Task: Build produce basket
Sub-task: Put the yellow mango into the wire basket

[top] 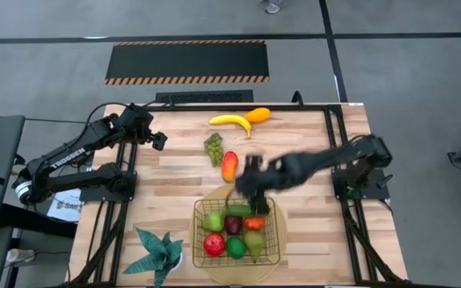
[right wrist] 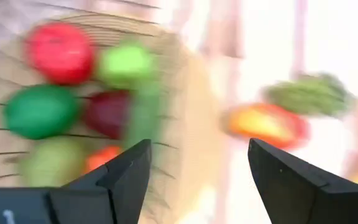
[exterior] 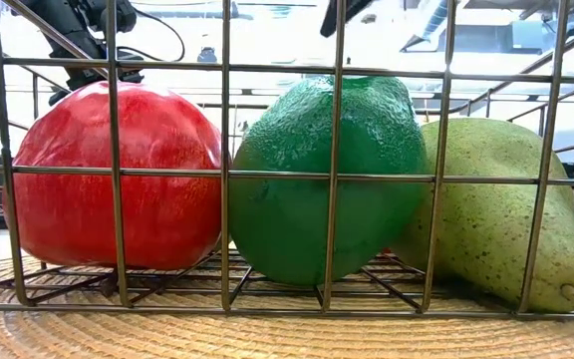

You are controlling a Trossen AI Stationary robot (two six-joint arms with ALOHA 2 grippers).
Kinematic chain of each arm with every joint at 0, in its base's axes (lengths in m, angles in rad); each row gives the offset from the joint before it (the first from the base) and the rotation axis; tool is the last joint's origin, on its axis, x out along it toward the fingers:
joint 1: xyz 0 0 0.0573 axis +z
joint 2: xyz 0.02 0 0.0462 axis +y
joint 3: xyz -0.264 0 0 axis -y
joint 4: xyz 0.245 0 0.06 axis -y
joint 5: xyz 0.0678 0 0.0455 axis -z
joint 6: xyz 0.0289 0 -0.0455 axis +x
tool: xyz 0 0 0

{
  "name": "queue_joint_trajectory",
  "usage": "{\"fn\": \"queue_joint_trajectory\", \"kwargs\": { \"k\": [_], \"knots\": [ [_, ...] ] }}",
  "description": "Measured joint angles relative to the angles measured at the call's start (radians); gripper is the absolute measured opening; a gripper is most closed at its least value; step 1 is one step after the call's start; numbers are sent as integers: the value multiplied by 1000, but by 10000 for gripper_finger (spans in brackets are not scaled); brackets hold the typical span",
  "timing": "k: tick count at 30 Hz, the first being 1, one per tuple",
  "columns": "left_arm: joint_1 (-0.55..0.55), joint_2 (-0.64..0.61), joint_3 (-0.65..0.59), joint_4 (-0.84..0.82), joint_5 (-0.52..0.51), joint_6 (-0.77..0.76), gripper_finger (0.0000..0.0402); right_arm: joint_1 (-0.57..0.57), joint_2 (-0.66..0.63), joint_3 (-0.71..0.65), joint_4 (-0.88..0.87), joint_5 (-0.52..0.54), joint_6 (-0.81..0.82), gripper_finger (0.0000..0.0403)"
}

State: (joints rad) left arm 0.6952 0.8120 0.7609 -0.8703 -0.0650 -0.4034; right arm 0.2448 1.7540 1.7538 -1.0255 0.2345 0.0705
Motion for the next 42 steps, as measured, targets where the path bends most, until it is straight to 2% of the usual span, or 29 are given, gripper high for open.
{"fn": "queue_joint_trajectory", "kwargs": {
  "k": [4,9,11,14,19,22,26,31,36,42],
  "knots": [
    [0,0,0,0,0,-9,374,-161,-105,-5,-24,83,8,286],
    [0,0,0,4,-1,-46,374,-412,-146,-7,-47,89,78,286],
    [0,0,0,5,-1,-57,374,-506,-147,-7,-52,87,60,286],
    [0,0,0,6,-2,-67,374,-630,-122,-8,-56,70,-110,286],
    [0,0,0,7,-10,-103,374,-827,-92,-8,-29,-163,-466,286],
    [0,0,0,9,-34,-117,374,-920,-60,-8,-35,-224,-662,286],
    [0,0,0,17,-57,-137,374,-1021,17,-8,-21,-334,-811,286],
    [0,0,0,16,-74,-169,374,-1093,167,-9,-18,-362,-917,286],
    [0,0,0,16,-83,-193,373,-1148,261,-8,-7,-402,-944,286],
    [0,0,0,16,-131,-215,374,-1151,273,-7,11,-457,-950,286]
  ]
}}
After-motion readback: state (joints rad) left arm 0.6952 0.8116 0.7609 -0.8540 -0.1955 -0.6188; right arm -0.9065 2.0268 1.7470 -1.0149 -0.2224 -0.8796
